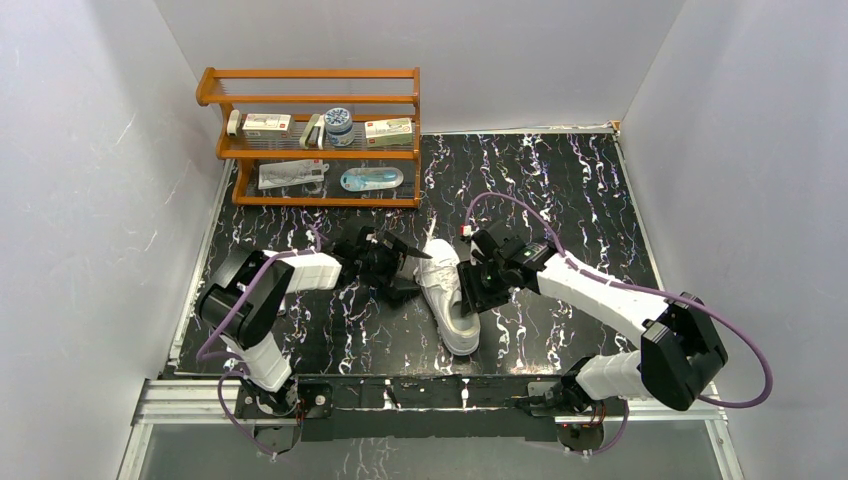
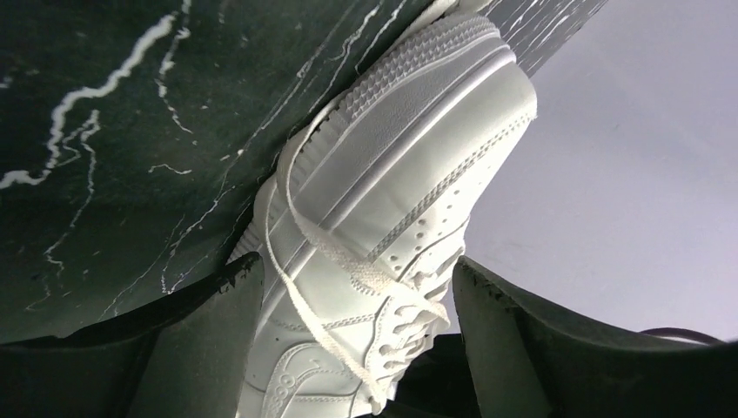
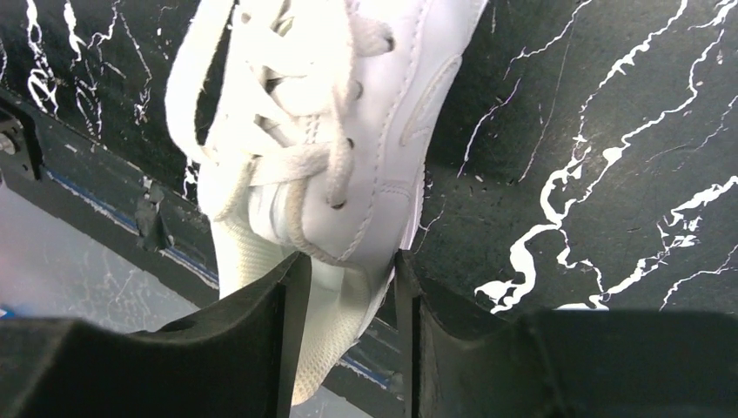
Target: Tie the shoes
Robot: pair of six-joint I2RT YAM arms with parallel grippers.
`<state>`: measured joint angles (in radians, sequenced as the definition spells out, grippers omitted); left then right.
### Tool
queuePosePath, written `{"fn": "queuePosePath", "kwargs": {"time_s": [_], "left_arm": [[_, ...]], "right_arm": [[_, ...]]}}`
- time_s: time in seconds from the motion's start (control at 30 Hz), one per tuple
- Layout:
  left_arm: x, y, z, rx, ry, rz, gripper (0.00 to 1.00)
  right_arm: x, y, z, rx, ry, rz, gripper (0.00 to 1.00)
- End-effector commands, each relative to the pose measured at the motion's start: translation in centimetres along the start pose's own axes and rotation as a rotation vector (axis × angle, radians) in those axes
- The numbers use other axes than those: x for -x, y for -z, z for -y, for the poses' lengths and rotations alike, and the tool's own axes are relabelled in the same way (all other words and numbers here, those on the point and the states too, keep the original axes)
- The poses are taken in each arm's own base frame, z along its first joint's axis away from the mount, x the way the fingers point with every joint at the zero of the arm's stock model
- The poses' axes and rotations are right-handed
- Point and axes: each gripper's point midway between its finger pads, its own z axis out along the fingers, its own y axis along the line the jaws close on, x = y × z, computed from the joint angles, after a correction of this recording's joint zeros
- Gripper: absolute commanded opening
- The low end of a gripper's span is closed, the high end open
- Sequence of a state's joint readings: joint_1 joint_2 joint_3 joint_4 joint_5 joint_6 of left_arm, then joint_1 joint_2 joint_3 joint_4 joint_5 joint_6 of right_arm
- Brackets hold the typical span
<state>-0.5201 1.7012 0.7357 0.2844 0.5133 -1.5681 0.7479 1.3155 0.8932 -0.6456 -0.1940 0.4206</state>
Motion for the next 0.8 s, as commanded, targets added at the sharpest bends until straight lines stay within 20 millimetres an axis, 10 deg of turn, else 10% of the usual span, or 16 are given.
{"fn": "queuePosePath", "kwargs": {"time_s": [0.0,0.27,0.47,0.6,0.77], "left_arm": [[0.3,-0.4,0.9,-0.057,0.113,0.016,0.74],[-0.9,-1.6,-0.5,-0.02,0.205,0.013,0.63],[-0.4,-2.3,0.2,-0.004,0.189,0.033,0.36],[-1.0,1.3,3.6,-0.097,0.124,0.095,0.0],[-2.4,5.6,10.2,-0.181,-0.131,0.119,0.0]], "right_arm": [[1.4,-0.4,-0.6,0.001,-0.012,0.079,0.46],[1.6,-0.7,-0.5,-0.031,-0.032,0.092,0.39],[1.6,-0.8,-0.7,-0.048,-0.005,0.084,0.33],[1.5,-0.9,0.0,-0.084,-0.016,0.082,0.0],[2.1,-0.8,-0.8,-0.041,0.012,0.107,0.0]]}}
